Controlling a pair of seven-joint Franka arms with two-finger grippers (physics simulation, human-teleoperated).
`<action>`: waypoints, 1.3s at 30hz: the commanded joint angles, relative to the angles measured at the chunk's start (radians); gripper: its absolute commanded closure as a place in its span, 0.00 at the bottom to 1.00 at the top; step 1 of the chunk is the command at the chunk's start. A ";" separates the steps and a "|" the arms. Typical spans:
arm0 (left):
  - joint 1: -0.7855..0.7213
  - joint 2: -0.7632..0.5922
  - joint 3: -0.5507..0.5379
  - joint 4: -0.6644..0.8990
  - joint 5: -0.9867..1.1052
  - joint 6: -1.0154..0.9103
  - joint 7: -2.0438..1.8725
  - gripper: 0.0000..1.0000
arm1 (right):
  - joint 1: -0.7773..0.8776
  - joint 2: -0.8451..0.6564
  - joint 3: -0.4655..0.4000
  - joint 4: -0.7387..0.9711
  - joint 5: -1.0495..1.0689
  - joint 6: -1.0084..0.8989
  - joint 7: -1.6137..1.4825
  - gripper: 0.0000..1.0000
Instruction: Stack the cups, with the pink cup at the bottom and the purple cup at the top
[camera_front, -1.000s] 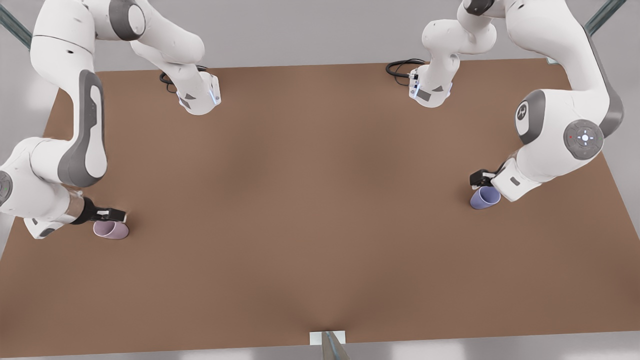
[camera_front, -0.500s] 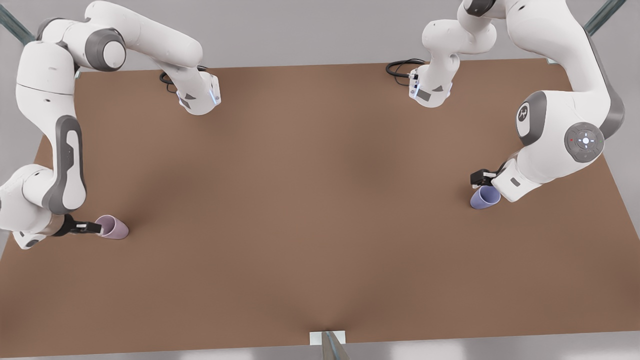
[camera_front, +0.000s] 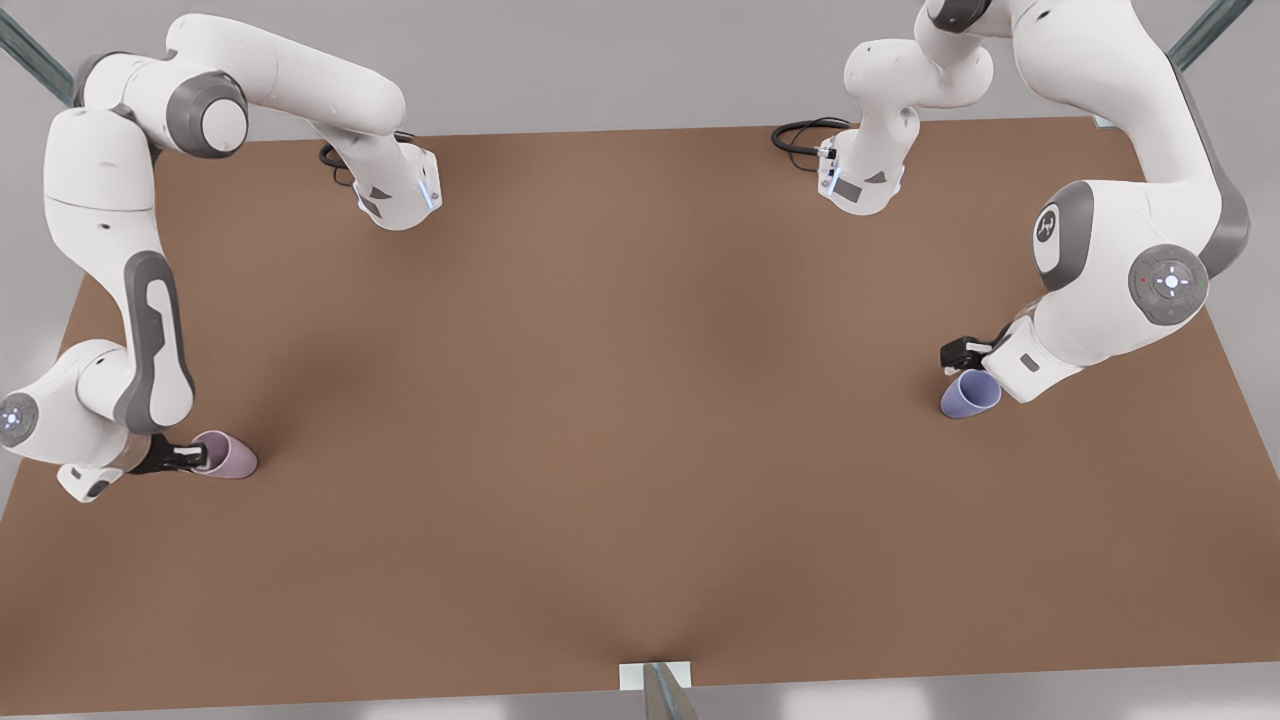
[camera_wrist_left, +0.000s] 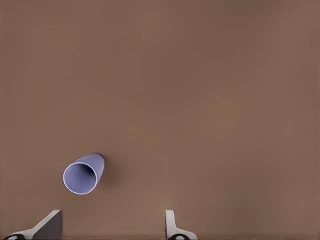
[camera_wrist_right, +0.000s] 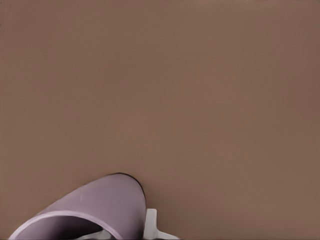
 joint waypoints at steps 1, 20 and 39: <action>0.000 -0.001 0.000 0.001 0.001 -0.002 0.006 0.00 | 0.000 0.001 0.001 0.002 -0.005 0.010 -0.153 0.74; 0.003 0.043 0.119 -0.001 0.006 0.042 0.006 0.00 | 0.638 -0.151 0.100 0.065 -0.026 -0.134 1.011 0.79; 0.170 0.054 0.138 -0.516 0.018 0.539 0.040 0.00 | 1.180 0.430 0.094 0.920 -0.045 -0.279 1.869 0.79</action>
